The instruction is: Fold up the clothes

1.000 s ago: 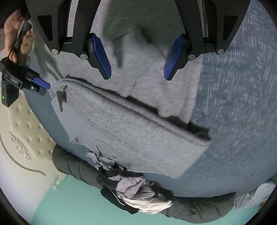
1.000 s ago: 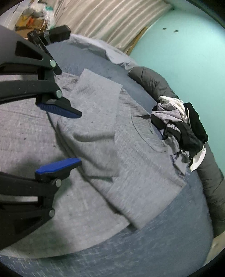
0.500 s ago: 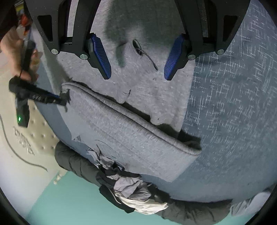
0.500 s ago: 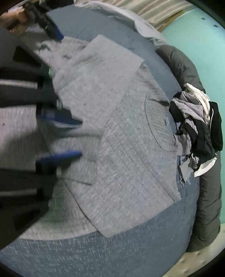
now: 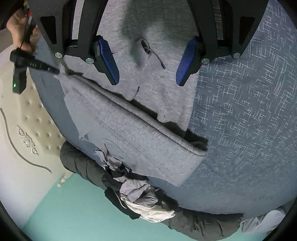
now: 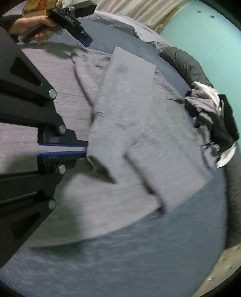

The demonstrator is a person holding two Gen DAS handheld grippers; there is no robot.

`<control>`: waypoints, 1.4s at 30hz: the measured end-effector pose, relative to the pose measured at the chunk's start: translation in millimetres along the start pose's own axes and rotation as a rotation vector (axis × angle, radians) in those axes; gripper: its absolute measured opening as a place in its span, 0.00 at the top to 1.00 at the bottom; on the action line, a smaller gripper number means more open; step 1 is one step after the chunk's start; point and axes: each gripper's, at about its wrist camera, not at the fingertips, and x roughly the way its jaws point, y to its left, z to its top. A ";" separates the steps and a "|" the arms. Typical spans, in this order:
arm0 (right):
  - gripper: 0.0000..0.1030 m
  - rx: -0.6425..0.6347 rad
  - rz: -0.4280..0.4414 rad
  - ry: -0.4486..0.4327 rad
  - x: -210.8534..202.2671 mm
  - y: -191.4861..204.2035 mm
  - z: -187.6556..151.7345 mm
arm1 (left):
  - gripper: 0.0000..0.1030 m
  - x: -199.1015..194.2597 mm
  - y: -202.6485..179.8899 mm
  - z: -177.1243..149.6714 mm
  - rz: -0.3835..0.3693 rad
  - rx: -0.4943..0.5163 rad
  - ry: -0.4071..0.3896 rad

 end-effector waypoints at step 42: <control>0.99 0.101 0.085 -0.185 -71.1 -39.2 26.2 | 0.35 6.8 18.3 -7.2 0.026 -0.057 0.051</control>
